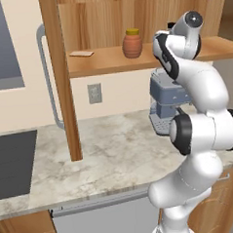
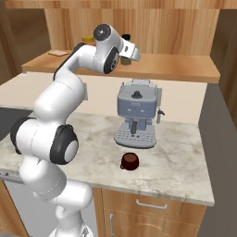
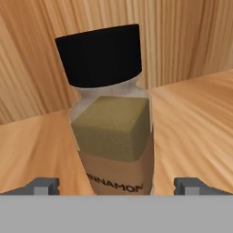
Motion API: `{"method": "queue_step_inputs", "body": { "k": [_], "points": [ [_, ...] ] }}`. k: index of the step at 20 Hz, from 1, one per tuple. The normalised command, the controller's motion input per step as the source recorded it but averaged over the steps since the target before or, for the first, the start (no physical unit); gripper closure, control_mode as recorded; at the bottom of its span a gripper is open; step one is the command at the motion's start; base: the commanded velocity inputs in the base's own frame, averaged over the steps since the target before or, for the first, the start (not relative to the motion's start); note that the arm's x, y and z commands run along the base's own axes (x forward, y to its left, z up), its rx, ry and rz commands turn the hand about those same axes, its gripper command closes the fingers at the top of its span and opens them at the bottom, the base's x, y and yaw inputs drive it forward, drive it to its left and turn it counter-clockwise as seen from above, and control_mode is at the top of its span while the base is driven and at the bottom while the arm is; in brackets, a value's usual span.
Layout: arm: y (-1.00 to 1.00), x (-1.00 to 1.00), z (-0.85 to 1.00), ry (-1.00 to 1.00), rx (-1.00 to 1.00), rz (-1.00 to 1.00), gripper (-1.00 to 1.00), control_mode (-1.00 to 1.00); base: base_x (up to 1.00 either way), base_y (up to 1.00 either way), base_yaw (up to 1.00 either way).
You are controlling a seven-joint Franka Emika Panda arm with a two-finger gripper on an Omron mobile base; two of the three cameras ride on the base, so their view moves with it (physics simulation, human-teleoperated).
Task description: Pick the cinnamon and honey bottle from the cabinet and place them next to the mug.
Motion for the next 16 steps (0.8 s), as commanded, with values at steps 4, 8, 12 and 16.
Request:
{"method": "queue_step_inputs", "body": {
  "k": [4,8,12,16],
  "points": [
    [-0.07,0.07,0.0,0.0,0.0,0.0,-1.0,-1.0,0.0,0.0,0.0],
    [-0.06,0.08,0.0,0.0,0.0,0.0,-1.0,-1.0,0.0,0.0,0.0],
    [-0.01,0.13,-0.01,0.0,0.0,0.0,-1.0,-1.0,0.0,0.0,0.0],
    [0.0,0.14,-0.04,0.0,0.0,0.0,-1.0,-1.0,0.0,0.0,0.0]
  ]
}}
